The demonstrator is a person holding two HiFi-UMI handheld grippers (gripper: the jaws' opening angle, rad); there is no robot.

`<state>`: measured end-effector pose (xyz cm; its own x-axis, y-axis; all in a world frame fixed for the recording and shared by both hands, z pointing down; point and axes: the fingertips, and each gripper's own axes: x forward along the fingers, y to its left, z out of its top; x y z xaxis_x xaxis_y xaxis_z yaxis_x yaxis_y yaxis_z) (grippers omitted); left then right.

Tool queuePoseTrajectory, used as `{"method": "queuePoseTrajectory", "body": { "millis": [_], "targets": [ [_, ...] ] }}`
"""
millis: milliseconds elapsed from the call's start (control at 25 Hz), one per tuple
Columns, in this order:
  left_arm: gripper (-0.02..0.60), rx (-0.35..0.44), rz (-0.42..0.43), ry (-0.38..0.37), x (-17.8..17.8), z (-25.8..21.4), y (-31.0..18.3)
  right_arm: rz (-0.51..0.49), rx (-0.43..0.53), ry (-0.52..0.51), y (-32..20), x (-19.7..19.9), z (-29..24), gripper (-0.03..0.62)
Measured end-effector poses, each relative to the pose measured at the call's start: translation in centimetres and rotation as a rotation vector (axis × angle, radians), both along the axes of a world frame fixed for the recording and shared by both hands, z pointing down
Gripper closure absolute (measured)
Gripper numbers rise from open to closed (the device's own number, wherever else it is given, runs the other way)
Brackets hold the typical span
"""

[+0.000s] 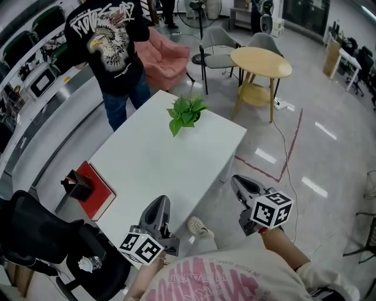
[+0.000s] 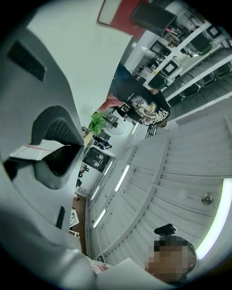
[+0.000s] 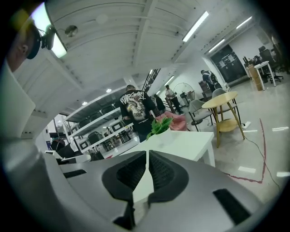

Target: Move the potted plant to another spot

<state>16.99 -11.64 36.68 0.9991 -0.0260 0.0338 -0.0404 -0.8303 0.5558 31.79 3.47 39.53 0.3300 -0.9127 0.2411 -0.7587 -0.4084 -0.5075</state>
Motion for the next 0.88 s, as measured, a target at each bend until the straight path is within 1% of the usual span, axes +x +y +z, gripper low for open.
{"method": "queuePoseTrajectory", "body": {
  "millis": [120, 240, 400, 560, 880],
  "targets": [
    [0.557, -0.004, -0.004, -0.009, 3.6, 0.4, -3.6, -0.007, -0.017, 0.002, -3.5, 3.9, 0.5, 0.574],
    [0.557, 0.003, -0.002, -0.002, 7.0, 0.2, -6.7, -0.010, -0.011, -0.006, -6.7, 7.6, 0.9, 0.574],
    [0.557, 0.000, -0.011, -0.006, 10.2, 0.5, -10.0, -0.023, 0.003, -0.005, -10.3, 11.5, 1.2, 0.571],
    [0.557, -0.037, -0.039, -0.024, 11.9, 1.9, -12.8, -0.025, -0.004, -0.026, -13.2, 14.2, 2.3, 0.569],
    [0.557, -0.118, -0.092, -0.073, 13.2, 5.8, -17.2, -0.047, -0.051, -0.038, -18.0, 18.2, 5.6, 0.562]
  ]
}}
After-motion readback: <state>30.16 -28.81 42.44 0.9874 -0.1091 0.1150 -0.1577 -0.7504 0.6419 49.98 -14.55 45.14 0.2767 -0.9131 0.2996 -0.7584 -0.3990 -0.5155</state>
